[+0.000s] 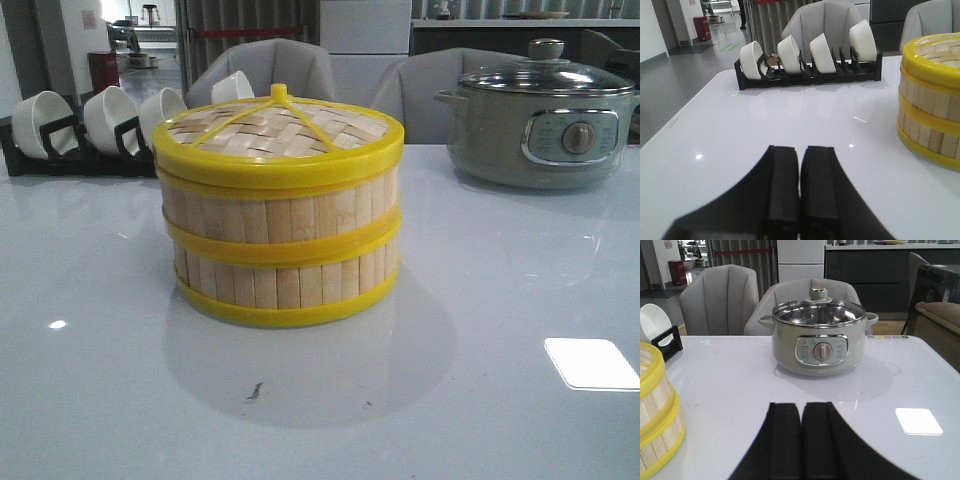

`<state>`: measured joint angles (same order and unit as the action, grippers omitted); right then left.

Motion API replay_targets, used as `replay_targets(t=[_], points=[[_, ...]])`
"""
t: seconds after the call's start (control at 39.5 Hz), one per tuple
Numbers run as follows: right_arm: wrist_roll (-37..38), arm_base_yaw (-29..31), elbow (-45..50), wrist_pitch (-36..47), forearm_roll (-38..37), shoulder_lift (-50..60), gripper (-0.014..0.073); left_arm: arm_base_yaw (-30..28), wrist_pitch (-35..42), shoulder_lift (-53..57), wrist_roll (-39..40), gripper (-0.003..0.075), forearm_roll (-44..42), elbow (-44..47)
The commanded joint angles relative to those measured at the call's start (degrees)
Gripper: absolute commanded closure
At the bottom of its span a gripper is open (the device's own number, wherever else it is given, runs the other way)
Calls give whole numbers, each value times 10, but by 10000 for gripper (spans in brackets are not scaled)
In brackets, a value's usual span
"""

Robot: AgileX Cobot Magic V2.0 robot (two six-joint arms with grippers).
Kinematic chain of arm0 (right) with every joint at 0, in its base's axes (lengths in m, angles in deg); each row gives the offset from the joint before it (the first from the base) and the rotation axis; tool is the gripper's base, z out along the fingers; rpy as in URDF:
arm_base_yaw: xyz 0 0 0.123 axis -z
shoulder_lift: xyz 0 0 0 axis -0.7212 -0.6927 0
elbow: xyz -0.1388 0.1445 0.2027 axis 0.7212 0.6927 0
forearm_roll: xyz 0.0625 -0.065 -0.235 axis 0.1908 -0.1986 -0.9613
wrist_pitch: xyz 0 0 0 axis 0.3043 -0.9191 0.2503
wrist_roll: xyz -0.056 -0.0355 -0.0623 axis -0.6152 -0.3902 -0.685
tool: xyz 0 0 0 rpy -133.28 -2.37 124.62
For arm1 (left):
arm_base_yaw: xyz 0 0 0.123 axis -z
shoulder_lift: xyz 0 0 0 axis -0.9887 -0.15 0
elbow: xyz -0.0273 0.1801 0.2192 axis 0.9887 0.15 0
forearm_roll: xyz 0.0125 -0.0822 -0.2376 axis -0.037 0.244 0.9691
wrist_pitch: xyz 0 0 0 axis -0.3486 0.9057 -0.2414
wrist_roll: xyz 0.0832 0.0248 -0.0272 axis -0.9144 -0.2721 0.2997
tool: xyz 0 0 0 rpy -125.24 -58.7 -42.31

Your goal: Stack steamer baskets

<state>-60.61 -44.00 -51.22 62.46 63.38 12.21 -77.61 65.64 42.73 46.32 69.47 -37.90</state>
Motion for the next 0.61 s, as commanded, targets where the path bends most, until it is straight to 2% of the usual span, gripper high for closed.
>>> replay_targets(t=[0.0, 0.25, 0.58], points=[[-7, 3, -17, 36, -3, 1, 538, 0, 48, 7, 1, 633, -1, 1], [-1, 7, -3, -71, -3, 57, 538, 0, 48, 7, 1, 633, -1, 1], [-1, 7, 107, -58, -3, 205, 538, 0, 48, 7, 1, 633, -1, 1]])
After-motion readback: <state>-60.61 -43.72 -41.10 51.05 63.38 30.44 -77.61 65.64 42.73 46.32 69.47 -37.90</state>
